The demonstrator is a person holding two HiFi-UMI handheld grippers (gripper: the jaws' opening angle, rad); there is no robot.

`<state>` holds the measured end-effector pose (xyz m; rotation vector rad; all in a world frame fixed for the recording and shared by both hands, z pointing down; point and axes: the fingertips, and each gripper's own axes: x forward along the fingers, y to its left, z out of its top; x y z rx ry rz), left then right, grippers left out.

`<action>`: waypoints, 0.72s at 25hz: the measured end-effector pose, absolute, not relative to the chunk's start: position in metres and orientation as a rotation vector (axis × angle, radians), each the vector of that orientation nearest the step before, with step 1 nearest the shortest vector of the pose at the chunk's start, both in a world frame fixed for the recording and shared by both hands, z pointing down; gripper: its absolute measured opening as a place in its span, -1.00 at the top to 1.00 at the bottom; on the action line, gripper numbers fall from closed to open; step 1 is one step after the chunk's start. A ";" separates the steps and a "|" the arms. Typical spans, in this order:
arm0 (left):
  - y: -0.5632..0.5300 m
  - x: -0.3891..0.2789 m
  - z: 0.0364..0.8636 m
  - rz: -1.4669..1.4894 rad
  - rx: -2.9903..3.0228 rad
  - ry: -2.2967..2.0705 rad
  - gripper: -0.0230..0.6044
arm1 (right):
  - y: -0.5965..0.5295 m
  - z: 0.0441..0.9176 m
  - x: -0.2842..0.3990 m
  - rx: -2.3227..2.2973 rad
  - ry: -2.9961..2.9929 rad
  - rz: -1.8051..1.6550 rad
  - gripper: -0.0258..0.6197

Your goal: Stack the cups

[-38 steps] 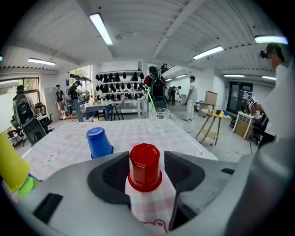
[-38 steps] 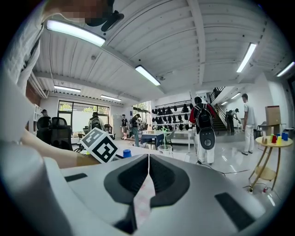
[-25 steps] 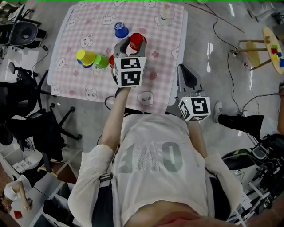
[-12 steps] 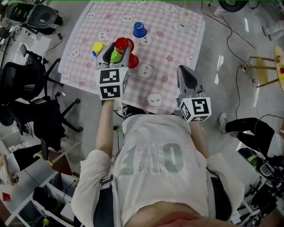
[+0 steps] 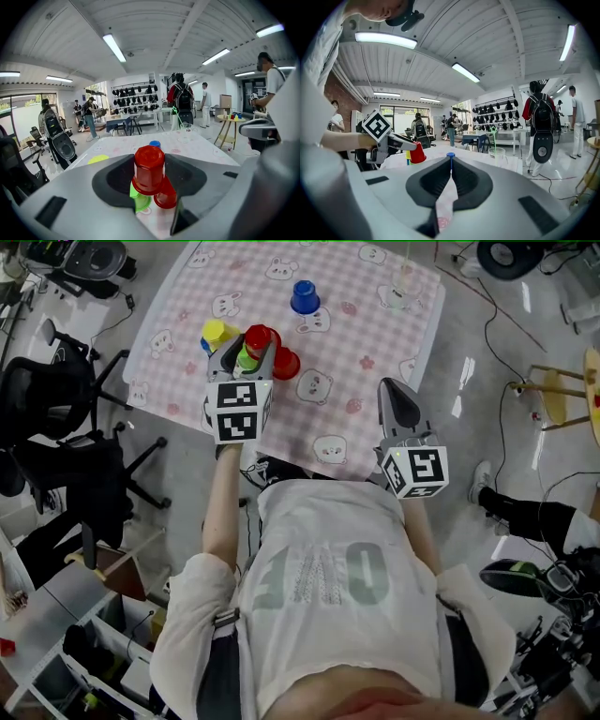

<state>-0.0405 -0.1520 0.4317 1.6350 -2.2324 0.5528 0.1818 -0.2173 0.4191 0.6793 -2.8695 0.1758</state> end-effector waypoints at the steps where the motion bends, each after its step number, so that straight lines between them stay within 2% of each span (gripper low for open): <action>1: -0.151 -0.041 0.433 0.553 1.632 -2.229 0.23 | -0.217 0.419 0.182 0.681 -2.867 0.175 0.83; 18: -0.149 -0.048 0.452 0.474 1.606 -2.206 0.18 | -0.214 0.428 0.175 0.690 -2.853 0.178 0.83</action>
